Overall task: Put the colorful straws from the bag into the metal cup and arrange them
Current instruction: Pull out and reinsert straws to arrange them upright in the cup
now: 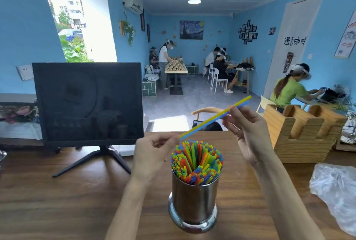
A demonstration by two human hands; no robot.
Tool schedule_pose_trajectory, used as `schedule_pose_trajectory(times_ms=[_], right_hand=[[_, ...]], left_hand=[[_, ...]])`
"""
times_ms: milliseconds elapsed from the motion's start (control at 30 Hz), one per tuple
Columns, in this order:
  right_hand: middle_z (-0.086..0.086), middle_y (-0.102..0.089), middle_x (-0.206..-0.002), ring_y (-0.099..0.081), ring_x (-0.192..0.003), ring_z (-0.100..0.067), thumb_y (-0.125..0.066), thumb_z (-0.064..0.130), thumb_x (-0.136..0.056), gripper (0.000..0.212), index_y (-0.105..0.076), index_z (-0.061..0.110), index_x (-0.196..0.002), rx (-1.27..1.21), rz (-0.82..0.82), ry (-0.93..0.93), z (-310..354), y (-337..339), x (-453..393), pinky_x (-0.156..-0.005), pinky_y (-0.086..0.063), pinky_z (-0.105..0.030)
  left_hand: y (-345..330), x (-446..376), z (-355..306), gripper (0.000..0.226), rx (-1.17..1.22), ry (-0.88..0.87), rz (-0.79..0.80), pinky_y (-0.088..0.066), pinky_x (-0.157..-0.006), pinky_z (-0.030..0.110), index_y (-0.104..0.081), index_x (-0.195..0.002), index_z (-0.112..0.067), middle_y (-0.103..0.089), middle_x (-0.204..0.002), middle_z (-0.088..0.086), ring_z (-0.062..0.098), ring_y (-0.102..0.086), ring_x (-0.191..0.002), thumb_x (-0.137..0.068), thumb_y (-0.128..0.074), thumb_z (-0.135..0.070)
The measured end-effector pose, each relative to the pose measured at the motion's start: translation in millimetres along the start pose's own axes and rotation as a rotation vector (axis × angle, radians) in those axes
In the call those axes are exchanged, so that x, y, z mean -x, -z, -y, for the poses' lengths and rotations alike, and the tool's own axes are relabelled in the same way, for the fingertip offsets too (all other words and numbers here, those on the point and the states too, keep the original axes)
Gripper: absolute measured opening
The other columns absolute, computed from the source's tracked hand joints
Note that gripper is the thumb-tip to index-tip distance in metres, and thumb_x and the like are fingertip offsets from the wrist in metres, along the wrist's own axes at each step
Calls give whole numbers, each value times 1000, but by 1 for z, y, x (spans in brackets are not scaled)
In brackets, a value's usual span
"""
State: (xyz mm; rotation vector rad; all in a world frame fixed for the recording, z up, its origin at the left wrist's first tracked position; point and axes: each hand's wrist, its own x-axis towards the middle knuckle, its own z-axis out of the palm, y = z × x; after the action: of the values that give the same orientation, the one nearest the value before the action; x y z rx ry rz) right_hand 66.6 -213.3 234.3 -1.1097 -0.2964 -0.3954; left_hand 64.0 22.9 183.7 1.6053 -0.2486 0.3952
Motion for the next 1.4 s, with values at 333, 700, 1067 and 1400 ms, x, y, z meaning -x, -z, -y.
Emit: schedule_pose_trajectory(times_ms=[333, 700, 1067, 1400], right_hand=[[-3, -75, -91, -77, -77, -18, -74, 19, -93, 21, -67, 28, -112, 593, 55, 214, -29, -2, 6, -70, -65, -40], [33, -63, -77, -65, -84, 7, -80, 30, -88, 14, -76, 35, -101, 1127, 198, 236, -58, 1, 24, -64, -47, -6], [30, -66, -82, -60, -91, 12, -71, 42, -93, 10, -77, 34, -95, 1166, 366, 85, -48, 0, 20, -68, -44, -5], [29, -58, -134, -43, -136, -3, -69, 53, -92, 45, -58, 43, -134, 1037, 513, 61, -45, -16, 15, -119, -30, -48]], left_hand=[[1, -25, 20, 15, -363, 176, 99, -47, -65, 16, -75, -78, -44, -70, -79, -35, -15, -64, -81, -85, -74, -57], [-2, -33, 20, 3, -449, 165, 124, -59, -70, 28, -82, -80, -34, -75, -74, -20, 2, -69, -77, -83, -83, -36], [-1, -26, -33, 12, -492, -332, 18, -51, -75, 6, -83, -96, -21, -75, -82, -18, -6, -70, -80, -85, -83, -17], [8, -13, -76, 15, -345, -534, -102, -46, -60, 5, -82, -93, -33, -75, -83, -27, -7, -66, -60, -84, -84, -22]])
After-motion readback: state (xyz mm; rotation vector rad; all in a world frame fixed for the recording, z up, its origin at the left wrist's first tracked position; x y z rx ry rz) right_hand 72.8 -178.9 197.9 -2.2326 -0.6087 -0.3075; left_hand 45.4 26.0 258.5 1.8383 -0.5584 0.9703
